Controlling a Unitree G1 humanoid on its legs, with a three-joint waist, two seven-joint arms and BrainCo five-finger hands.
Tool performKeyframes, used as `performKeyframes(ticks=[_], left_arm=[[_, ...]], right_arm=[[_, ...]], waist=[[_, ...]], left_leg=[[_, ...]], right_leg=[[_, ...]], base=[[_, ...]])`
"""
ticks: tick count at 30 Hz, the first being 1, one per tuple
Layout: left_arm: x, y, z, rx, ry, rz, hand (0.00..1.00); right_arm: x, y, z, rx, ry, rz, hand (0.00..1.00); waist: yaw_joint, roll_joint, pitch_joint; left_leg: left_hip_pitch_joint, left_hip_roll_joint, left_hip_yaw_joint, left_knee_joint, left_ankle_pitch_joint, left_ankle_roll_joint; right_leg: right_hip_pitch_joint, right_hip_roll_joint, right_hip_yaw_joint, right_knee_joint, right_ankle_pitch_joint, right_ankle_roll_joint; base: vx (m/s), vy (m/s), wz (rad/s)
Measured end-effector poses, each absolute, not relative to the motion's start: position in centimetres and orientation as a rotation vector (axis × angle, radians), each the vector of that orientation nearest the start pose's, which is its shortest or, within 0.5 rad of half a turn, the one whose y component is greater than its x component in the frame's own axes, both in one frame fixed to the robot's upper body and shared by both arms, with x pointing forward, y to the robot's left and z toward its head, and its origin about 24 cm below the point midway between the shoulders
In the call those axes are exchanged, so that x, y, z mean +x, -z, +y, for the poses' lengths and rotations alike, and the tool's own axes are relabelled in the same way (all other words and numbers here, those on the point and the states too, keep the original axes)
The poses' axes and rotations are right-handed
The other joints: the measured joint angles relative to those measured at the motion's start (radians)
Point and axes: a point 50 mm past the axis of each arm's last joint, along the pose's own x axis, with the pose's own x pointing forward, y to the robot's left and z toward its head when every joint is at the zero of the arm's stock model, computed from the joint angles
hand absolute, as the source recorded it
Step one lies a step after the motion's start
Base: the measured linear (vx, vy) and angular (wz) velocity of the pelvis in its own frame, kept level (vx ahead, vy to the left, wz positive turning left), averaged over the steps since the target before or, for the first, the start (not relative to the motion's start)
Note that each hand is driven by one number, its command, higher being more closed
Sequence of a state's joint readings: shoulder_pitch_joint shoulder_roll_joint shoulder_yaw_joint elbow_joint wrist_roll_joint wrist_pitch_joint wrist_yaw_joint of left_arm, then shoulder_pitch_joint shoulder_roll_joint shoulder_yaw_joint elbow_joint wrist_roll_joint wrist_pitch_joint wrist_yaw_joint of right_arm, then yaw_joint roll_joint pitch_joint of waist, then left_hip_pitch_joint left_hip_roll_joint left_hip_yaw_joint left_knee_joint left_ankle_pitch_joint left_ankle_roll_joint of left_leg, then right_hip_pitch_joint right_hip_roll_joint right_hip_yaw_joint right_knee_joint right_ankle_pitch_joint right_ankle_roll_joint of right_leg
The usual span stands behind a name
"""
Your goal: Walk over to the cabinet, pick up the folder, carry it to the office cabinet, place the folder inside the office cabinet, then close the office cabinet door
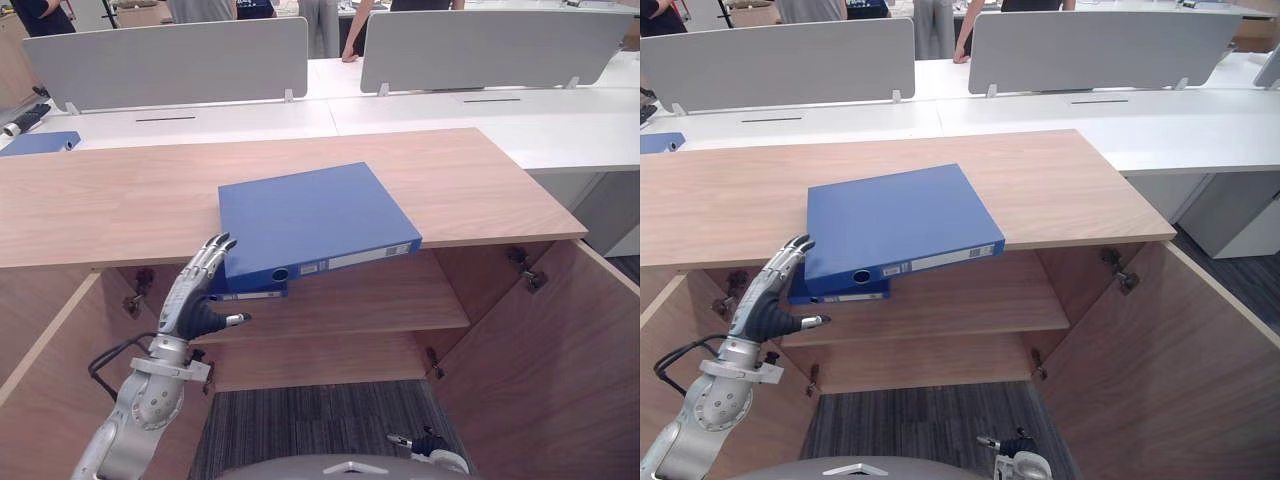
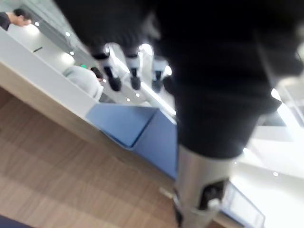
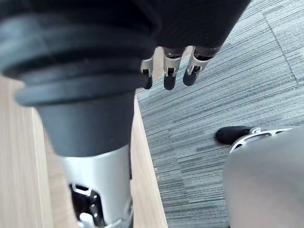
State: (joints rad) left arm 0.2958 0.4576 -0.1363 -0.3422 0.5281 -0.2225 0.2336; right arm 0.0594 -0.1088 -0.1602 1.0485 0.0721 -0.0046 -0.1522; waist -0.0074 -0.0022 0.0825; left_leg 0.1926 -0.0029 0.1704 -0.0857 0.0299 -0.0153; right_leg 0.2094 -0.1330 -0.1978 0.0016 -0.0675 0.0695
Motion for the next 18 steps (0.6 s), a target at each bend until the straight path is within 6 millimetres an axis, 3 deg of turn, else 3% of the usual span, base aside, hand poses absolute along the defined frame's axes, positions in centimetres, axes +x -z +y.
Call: performKeyframes(ticks=[18], left_arm=[[18.7, -7.5, 15.7, 0.985, 0.09, -0.398, 0.0]], right_arm=[[9.1, 15.9, -22.3, -0.032, 0.406, 1.119, 0.0]], waist=[[-0.004, 0.004, -0.017]], left_leg=[[-0.001, -0.001, -0.002, 0.0, -0.004, 0.0]], right_leg=[[0.0, 0.0, 0.007, -0.008, 0.0, 0.0]], base=[[0.0, 0.0, 0.0]])
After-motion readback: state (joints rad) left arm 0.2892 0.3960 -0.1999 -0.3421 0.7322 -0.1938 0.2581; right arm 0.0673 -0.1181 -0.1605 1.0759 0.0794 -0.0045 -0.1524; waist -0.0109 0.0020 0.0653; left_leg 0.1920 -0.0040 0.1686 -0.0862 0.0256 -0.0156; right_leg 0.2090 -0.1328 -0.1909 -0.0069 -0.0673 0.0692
